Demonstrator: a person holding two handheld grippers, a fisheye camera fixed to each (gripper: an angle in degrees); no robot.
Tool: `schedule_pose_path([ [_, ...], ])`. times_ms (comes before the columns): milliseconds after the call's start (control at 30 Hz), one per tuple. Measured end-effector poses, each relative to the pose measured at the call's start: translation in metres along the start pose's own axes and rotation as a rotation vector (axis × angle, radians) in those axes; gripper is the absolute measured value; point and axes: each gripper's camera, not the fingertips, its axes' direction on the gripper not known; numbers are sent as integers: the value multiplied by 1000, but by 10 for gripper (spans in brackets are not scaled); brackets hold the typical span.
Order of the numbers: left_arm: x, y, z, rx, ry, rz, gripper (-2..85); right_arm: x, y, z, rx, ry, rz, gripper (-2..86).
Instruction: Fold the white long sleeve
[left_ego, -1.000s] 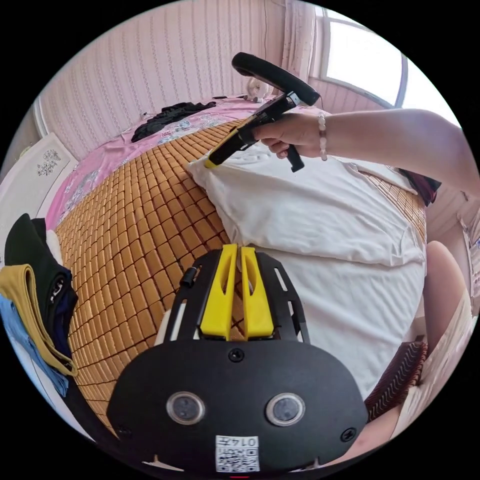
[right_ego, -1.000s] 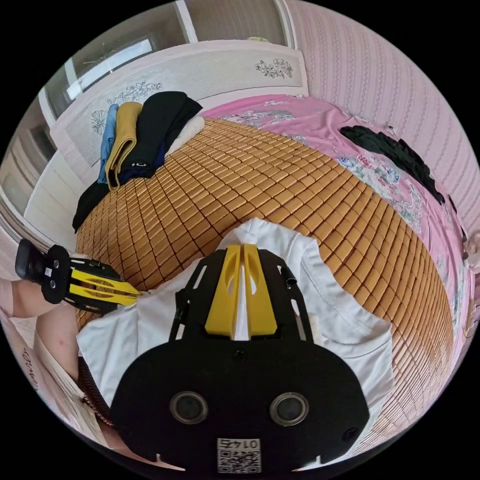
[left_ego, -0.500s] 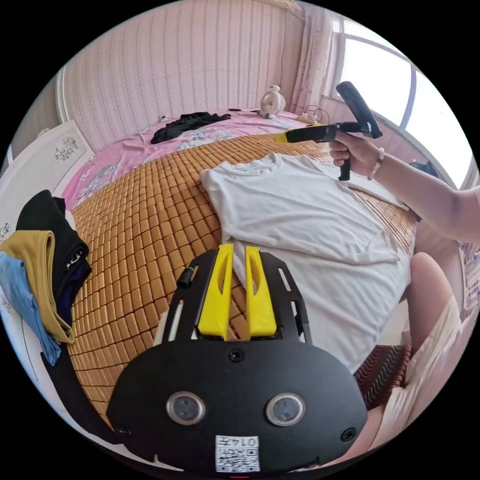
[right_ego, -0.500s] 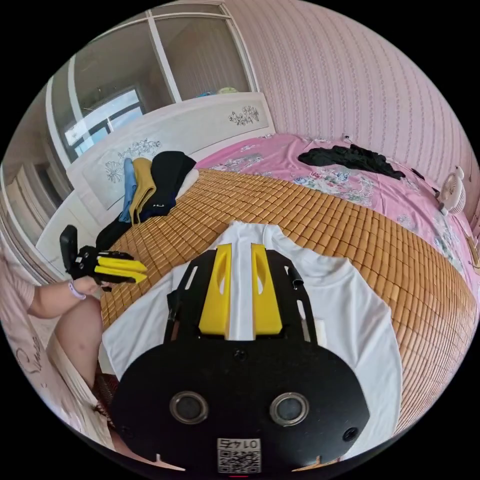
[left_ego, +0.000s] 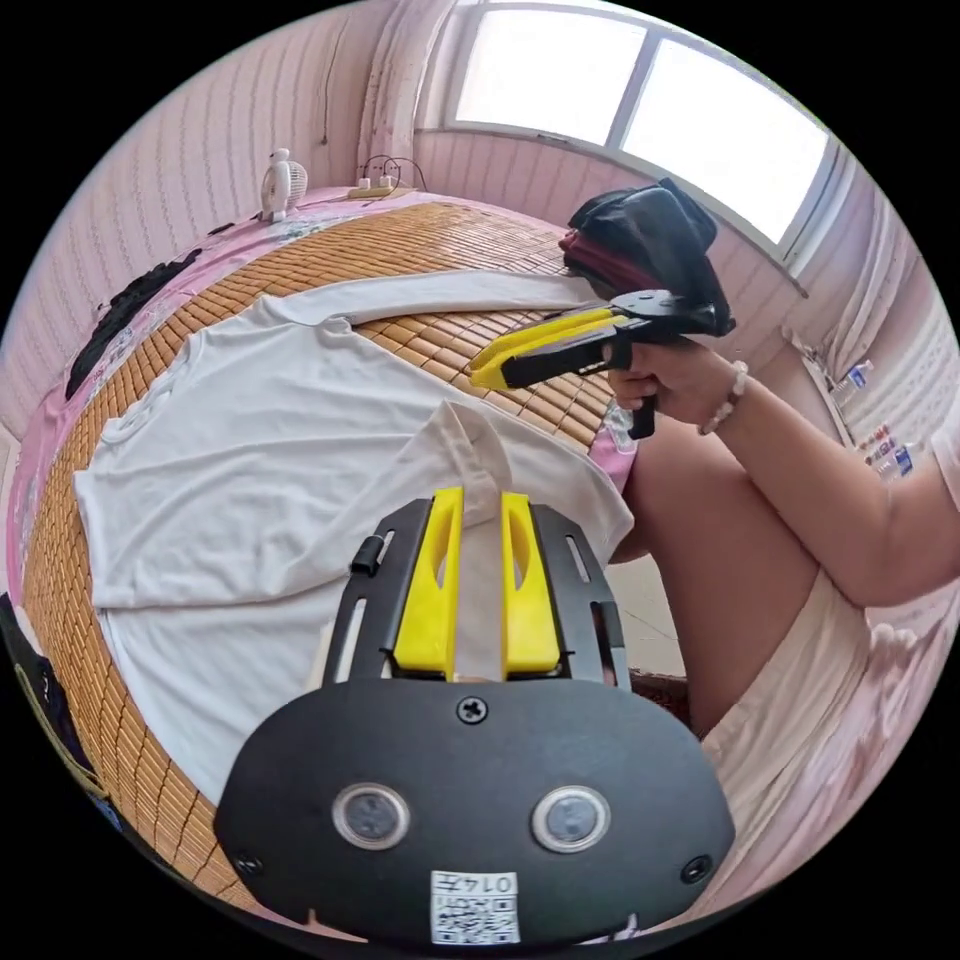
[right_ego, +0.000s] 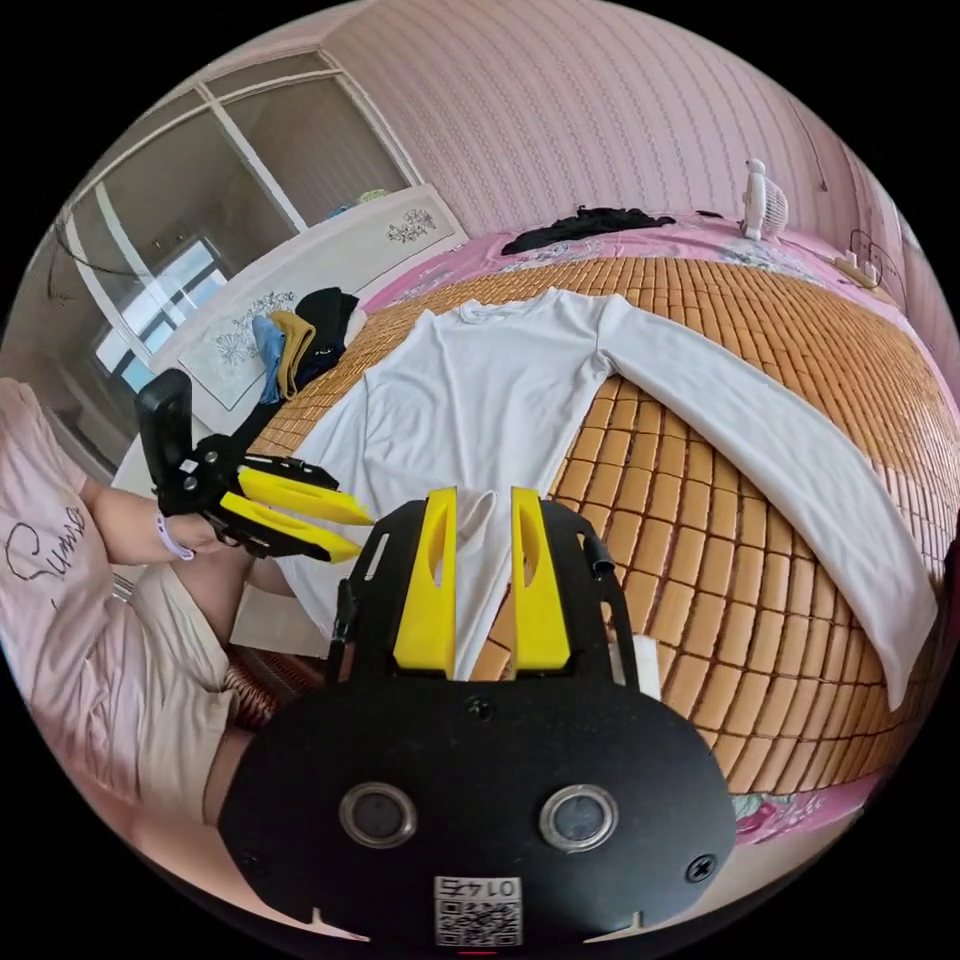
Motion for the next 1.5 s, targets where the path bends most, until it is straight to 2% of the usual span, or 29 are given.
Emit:
schedule_pose_path([
  [133, 8, -24, 21, 1, -41, -32, 64, -3, 5, 21, -87, 12, -17, 85],
  [267, 14, -37, 38, -71, -62, -59, 64, -5, 3, 30, -84, -121, -37, 84],
  [367, 22, -42, 58, -150, -82, -34, 60, -24, 4, 31, -85, -50, -129, 78],
  [467, 27, -42, 62, -109, -75, -24, 42, -35, 7, 48, -169, -31, -181, 55],
  [533, 28, -46, 62, -122, -49, -32, 5, -39, 6, 44, -145, -21, -198, 31],
  [667, 39, -48, 48, -92, -46, -19, -8, -45, 10, 30, -76, -6, -219, 13],
  [833, 57, -40, 40, -81, -35, 45, -7, -56, 20, 35, -139, 10, -260, 16],
  [1067, 72, -38, 75, -230, 101, 82, 46, -55, 30, 29, -109, 30, -228, 54],
  [1233, 95, -53, 70, -180, 22, 154, 34, -60, 33, 36, -85, -47, -230, 56],
  [1367, 98, -64, 86, -144, -82, 141, -4, -69, 37, 55, -186, -39, -272, 53],
  [1433, 96, -64, 104, -200, -78, 112, -6, -69, 44, 59, -195, -38, -275, 49],
  [1500, 96, -64, 107, -157, -54, 78, -5, -66, 49, 56, -194, -56, -258, 49],
])
